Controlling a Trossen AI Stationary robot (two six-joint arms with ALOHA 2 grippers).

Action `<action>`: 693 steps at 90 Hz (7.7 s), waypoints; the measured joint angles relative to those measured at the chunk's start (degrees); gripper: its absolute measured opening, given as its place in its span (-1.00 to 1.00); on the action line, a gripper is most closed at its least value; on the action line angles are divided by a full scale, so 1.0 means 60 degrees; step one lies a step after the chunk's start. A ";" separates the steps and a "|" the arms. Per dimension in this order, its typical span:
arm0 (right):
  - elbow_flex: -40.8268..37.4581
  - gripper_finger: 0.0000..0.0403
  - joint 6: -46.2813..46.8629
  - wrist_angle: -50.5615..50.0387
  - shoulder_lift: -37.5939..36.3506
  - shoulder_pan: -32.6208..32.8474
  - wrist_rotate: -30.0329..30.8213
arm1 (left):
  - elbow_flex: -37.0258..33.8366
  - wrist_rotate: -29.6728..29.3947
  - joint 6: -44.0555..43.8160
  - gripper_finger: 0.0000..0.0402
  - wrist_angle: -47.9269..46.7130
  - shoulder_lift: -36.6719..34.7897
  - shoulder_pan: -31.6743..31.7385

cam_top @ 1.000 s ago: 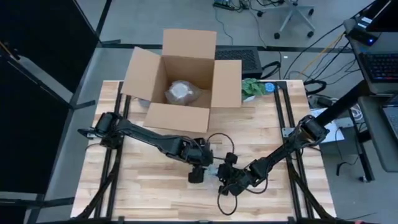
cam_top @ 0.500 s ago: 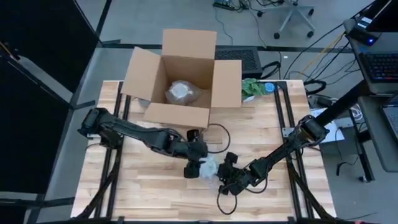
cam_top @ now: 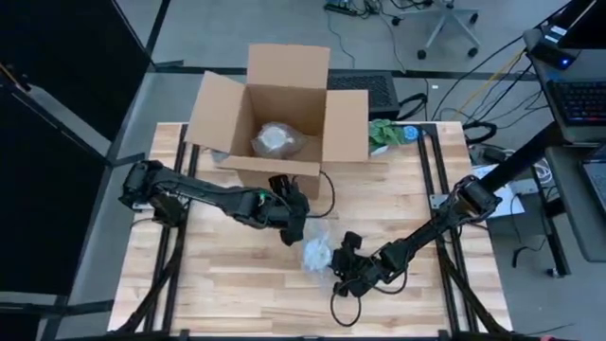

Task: Wrap mug
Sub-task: Wrap the red mug with bubble wrap

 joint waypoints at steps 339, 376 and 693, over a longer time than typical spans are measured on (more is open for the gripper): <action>0.0470 -0.77 -0.0557 -0.0488 0.0005 -0.0200 -0.0283 | 0.0610 0.3192 -0.0091 0.18 -0.0443 -0.1413 -0.0848; 0.0466 -0.77 -0.0567 -0.0484 0.0005 -0.0200 -0.0308 | -0.1557 0.0799 -0.0207 0.18 -0.0047 -0.1016 -0.0263; 0.0447 -0.77 -0.0632 -0.0608 -0.0017 -0.0237 -0.0374 | 0.0887 0.5692 -0.0371 -0.24 0.2099 0.4017 0.0159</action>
